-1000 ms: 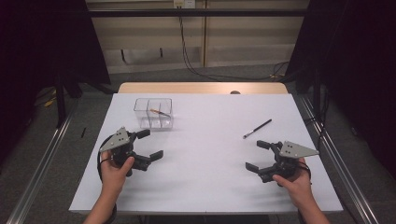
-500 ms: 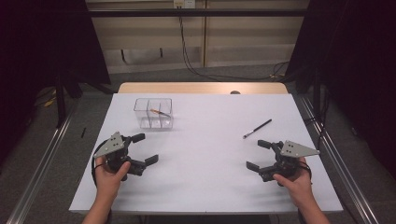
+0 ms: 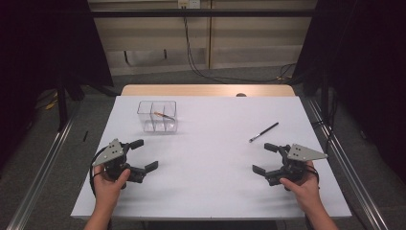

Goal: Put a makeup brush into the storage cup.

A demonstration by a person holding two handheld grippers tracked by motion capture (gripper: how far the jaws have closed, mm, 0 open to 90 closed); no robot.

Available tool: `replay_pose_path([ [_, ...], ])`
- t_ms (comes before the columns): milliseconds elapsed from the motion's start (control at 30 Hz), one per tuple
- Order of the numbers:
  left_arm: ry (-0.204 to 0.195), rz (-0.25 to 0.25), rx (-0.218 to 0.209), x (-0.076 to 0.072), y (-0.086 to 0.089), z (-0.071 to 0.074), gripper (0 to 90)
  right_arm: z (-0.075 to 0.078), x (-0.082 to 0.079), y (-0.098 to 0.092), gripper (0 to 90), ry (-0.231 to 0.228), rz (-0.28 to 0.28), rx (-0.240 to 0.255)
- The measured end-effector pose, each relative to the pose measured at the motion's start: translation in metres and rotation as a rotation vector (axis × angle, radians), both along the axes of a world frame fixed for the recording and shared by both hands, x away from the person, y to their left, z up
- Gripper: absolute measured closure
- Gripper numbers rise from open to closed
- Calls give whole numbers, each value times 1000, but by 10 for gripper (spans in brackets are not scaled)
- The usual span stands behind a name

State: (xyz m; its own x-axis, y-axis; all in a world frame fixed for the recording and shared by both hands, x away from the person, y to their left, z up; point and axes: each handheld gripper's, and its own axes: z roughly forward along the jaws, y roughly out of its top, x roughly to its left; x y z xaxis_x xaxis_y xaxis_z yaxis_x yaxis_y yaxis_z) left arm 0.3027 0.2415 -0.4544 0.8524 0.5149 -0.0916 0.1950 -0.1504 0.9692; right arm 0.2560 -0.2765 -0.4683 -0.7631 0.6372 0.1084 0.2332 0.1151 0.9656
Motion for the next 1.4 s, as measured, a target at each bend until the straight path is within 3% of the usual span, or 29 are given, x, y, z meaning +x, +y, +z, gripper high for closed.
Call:
replay_pose_path([
  [433, -5, 25, 17, -3, 6, 0, 0, -1, 2, -1, 30, 1, -3, -3],
  [1067, -8, 7, 23, -3, 0, 0, 1, -1, 3, 0, 30, -1, -8, -10],
  [1400, -6, -7, 24, -3, -3, -1, 2, 1, 10, -2, 30, 0, -36, -15],
])
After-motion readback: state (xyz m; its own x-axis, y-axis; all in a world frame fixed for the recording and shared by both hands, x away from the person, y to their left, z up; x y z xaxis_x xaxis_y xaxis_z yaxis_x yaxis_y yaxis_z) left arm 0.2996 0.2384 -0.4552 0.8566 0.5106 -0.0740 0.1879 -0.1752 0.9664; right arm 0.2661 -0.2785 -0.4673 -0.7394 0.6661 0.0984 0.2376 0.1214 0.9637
